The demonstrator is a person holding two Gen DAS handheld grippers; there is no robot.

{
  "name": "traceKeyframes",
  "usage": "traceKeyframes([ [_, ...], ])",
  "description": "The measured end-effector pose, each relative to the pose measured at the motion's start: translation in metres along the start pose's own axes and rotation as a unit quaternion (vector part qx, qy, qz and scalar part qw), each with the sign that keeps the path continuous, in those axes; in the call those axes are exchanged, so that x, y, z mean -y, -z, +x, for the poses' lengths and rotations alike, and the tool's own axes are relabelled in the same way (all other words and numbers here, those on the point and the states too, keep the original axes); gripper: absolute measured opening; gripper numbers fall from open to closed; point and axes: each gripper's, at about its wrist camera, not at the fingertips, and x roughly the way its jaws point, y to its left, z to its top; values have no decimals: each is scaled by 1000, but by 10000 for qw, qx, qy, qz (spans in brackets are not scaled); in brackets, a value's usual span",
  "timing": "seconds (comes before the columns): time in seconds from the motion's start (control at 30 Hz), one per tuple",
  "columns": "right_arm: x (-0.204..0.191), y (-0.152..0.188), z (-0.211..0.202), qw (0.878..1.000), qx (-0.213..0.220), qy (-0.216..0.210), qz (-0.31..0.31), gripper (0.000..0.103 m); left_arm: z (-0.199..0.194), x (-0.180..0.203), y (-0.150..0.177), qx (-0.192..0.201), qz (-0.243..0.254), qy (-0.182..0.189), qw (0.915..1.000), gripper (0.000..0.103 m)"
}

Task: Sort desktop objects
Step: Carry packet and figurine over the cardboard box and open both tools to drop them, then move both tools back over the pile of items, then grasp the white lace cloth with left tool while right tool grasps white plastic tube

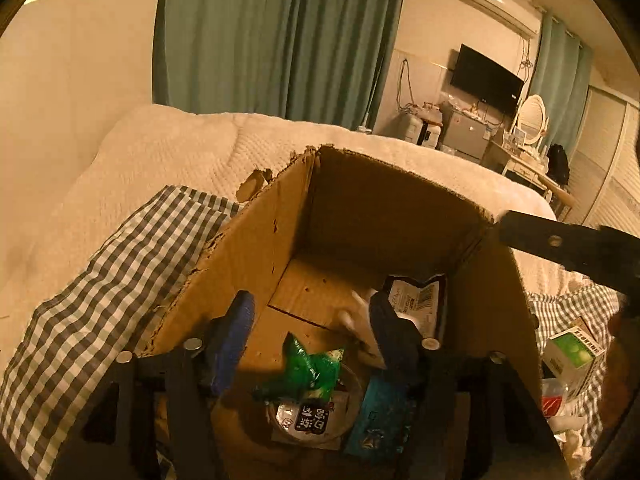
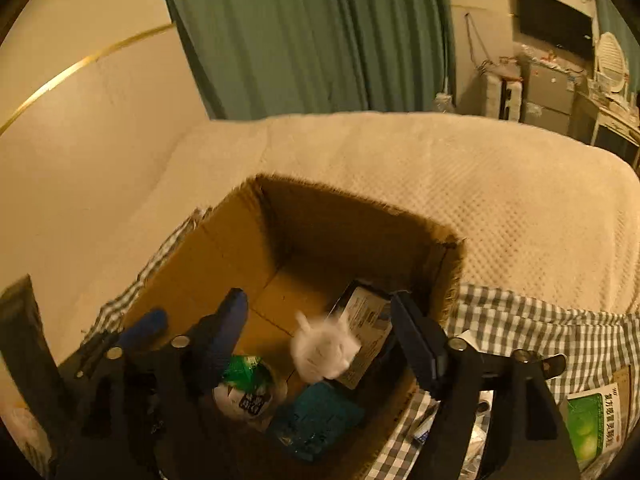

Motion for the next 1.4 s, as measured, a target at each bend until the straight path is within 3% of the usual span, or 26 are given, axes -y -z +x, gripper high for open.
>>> traceKeyframes([
  [0.03,0,0,-5,10000,30,48,-14,74,-5,1,0,73,-36,-20,10000,82],
  [0.17,15,9,-47,9992,171,330,-141,74,-21,7,1,214,-56,22,9998,87],
  [0.23,25,14,-68,9985,232,480,-157,74,-32,16,3,329,33,-32,9994,95],
  [0.43,80,55,-167,9902,497,1302,-135,74,-73,70,12,595,413,338,9968,96],
  [0.53,111,80,-202,9851,502,1644,-78,75,-93,107,23,601,541,578,9950,103],
  [0.63,137,110,-220,9827,378,1811,70,75,-106,146,44,418,717,925,9922,103],
  [0.77,171,154,-234,9830,173,1763,488,75,-111,197,80,61,1112,1111,9876,103],
  [0.93,206,186,-240,9808,60,1739,884,75,-101,265,141,-687,1503,1566,9737,103],
  [1.07,226,201,-241,9775,50,1898,923,75,-83,303,183,-1161,1722,1569,9655,103],
  [1.17,237,210,-241,9786,84,1762,1055,75,-69,318,202,-1425,1640,1549,9637,103],
  [1.2,241,212,-240,9790,85,1709,1111,75,-65,321,207,-1477,1619,1553,9633,100],
  [1.27,250,218,-239,9794,76,1615,1207,74,-55,332,215,-1599,1736,1574,9589,76],
  [1.3,252,220,-237,9798,54,1585,1214,74,-50,333,218,-1633,1846,1565,9564,41],
  [1.33,254,222,-234,9801,28,1571,1212,74,-48,338,222,-1614,2032,1573,9528,28],
  [1.37,256,225,-231,9803,-1,1572,1197,74,-48,340,225,-1580,2114,1584,9515,27],
  [1.4,257,226,-228,9805,-25,1570,1185,74,-49,340,226,-1585,2194,1585,9495,19],
])
